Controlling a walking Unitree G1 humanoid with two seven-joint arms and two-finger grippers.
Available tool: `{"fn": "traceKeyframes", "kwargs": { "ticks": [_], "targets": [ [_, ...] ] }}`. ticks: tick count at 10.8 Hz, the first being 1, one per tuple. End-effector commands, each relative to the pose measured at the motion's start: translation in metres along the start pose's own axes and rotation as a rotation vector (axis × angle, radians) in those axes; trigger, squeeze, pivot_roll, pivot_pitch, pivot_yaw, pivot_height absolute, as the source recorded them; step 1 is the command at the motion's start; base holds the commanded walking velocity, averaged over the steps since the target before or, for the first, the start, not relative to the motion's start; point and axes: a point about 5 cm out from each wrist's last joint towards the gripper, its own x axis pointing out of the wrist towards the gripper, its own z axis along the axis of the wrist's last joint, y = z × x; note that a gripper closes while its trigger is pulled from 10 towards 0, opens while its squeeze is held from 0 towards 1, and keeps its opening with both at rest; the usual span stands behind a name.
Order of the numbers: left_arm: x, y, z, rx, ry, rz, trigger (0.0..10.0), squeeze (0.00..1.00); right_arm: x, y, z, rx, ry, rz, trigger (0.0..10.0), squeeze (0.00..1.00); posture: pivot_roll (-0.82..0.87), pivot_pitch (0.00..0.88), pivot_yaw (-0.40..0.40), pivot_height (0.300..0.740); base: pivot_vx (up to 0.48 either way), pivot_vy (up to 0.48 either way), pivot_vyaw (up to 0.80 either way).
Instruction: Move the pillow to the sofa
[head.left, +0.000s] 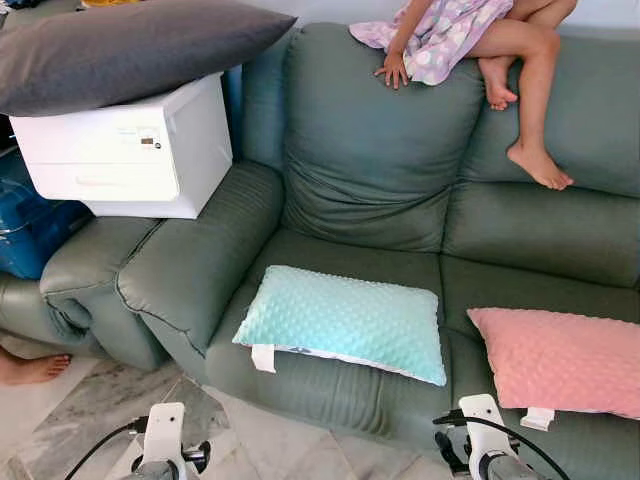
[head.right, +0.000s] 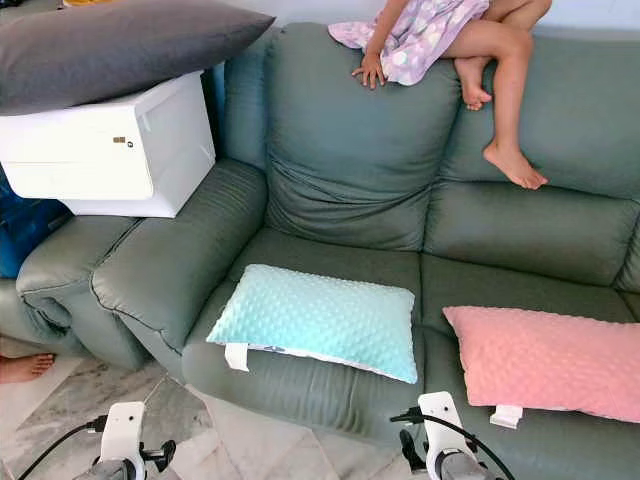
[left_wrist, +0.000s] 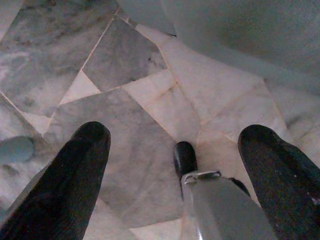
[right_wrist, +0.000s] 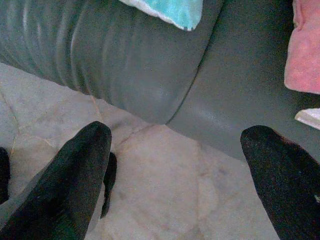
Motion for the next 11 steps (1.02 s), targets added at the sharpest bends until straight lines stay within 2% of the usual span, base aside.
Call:
{"fn": "traceKeyframes", "kwargs": {
  "ticks": [1,11],
  "targets": [
    [-0.0023,0.0076,-0.0123,0.057,0.041,0.007,10.0,0.00,-0.0009,-0.0056,-0.0033,-0.024,0.014,-0.028,10.0,0.00,-0.21,0.000,0.031,0.740,0.000,0.000,0.00],
    [-0.0023,0.0042,-0.0150,0.050,0.046,0.004,10.0,0.00,-0.0020,-0.0057,-0.0089,-0.041,0.034,-0.025,10.0,0.00,-0.21,0.005,0.029,0.740,0.000,0.000,0.00]
  ]
}}
